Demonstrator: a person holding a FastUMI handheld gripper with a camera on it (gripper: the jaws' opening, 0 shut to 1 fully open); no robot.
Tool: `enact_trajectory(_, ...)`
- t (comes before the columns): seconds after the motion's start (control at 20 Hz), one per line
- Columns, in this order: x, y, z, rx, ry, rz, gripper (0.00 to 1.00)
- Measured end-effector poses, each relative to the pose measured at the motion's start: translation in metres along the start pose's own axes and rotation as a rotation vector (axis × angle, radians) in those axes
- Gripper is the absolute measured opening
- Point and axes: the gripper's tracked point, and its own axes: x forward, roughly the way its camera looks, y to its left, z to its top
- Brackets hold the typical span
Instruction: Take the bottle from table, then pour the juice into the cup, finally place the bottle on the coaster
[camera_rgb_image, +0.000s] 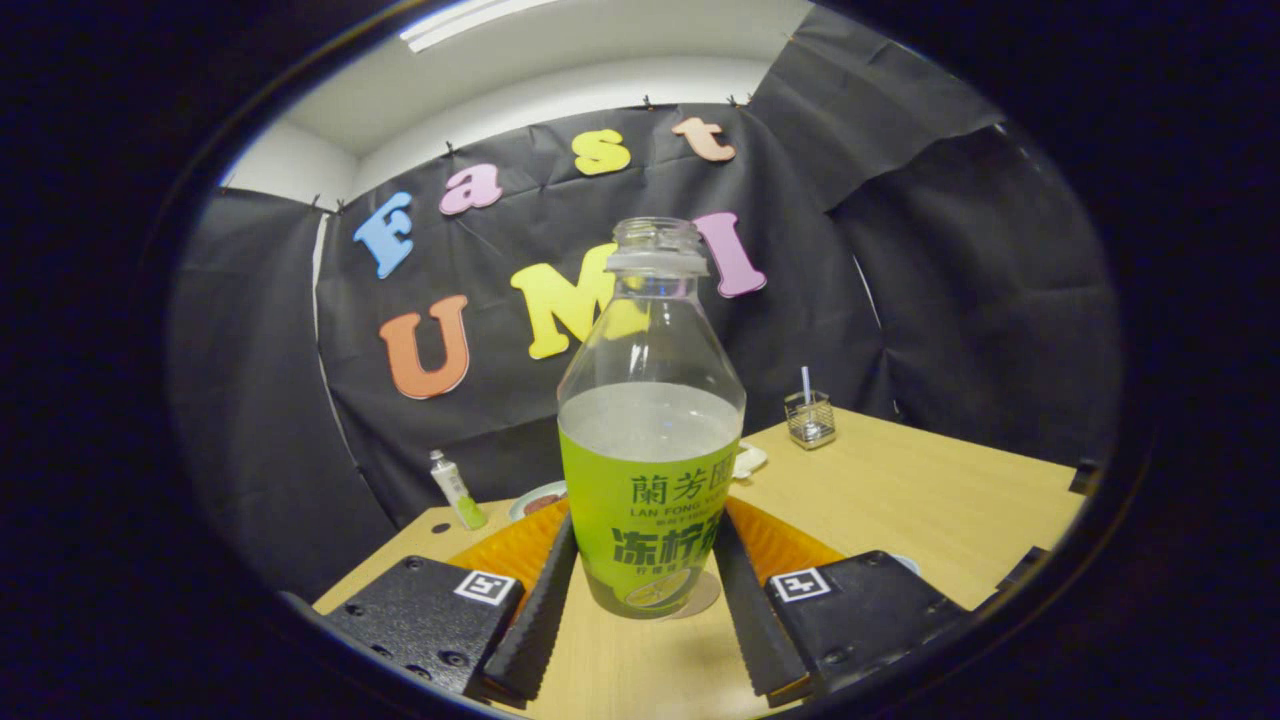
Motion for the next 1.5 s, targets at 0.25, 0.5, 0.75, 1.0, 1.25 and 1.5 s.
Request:
enact_trajectory(0.25, 0.041, 0.01, -0.008, -0.091, 0.037, -0.046, 0.79)
enact_trajectory(0.5, 0.076, 0.011, -0.023, -0.216, 0.066, -0.108, 0.79)
enact_trajectory(0.75, 0.103, 0.013, -0.057, -0.294, 0.16, -0.13, 0.79)
enact_trajectory(1.0, 0.126, 0.007, -0.086, -0.34, 0.222, -0.142, 0.8)
enact_trajectory(1.25, 0.136, -0.001, -0.103, -0.352, 0.264, -0.15, 0.79)
enact_trajectory(1.5, 0.138, -0.005, -0.113, -0.33, 0.291, -0.138, 0.81)
